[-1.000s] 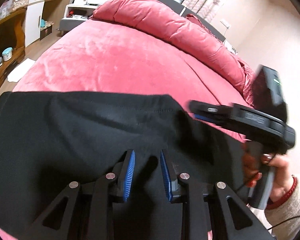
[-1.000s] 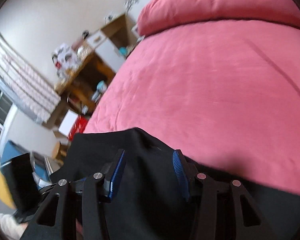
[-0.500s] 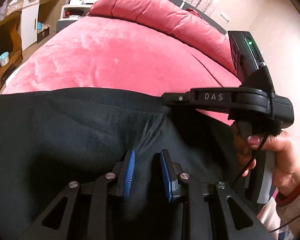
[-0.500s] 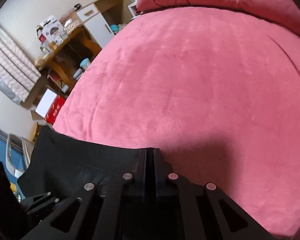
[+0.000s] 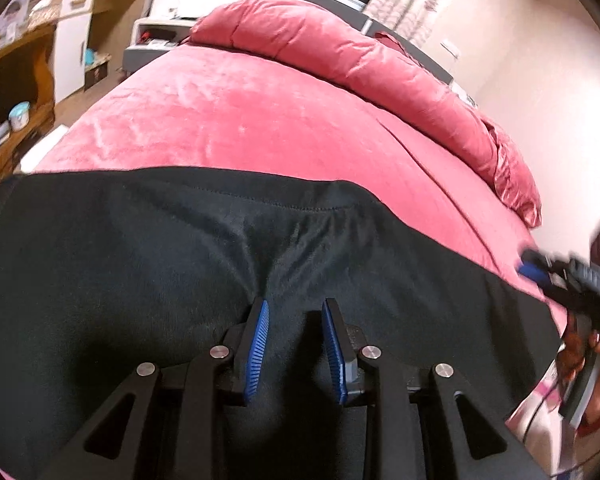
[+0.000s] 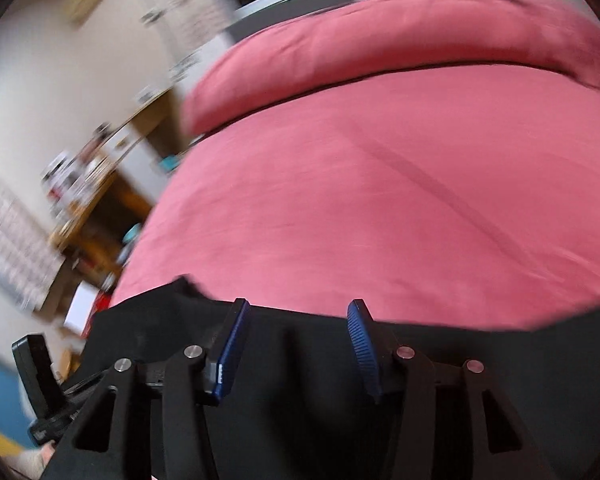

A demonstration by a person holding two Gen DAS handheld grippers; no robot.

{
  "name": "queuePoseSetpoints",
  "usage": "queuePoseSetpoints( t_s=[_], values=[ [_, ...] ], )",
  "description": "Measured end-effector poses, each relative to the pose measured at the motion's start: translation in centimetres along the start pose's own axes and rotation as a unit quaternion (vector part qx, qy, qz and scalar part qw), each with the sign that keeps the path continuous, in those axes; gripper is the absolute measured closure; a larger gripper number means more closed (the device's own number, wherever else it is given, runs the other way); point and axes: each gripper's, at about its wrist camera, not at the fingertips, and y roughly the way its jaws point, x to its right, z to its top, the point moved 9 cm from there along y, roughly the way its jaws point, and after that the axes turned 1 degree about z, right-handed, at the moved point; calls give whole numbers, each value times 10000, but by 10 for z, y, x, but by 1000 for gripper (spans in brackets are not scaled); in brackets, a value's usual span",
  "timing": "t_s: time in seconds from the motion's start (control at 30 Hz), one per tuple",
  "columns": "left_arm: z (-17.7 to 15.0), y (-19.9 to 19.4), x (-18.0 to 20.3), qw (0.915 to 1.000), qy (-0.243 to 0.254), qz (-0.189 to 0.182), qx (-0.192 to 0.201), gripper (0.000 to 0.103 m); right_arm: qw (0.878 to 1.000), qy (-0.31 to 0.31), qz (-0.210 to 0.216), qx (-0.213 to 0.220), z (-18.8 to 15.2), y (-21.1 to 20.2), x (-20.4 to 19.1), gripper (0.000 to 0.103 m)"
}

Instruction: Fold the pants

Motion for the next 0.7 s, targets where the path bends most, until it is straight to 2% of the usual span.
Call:
queuePoseSetpoints(
  t_s=[0.1,0.13,0.23,0.43,0.47,0.57,0.7],
  values=[
    [-1,-4,-1,9999,-109,29,22,75,9964,510,-663,163,-5,-40,67,47],
    [-2,-6,0,9999,-81,61,44,75,9924,759,-940,248,-10,-56,96,45],
    [-6,-11,3,9999,38,146,65,75,9796,1417,-1358,424,-22,-88,153,38],
    [-14,-17,3,9995,124,280,25,74,9390,2518,-2159,908,-61,-150,251,28],
    [-15,-18,3,9995,109,293,23,74,9316,2692,-2240,971,-70,-158,266,26],
    [-17,-20,0,9995,33,311,-10,74,9224,3030,-2172,1012,-87,-162,287,20],
    [-21,-21,-4,9994,-27,335,-85,74,9247,3224,-1725,1061,-96,-146,290,20]
  ],
)
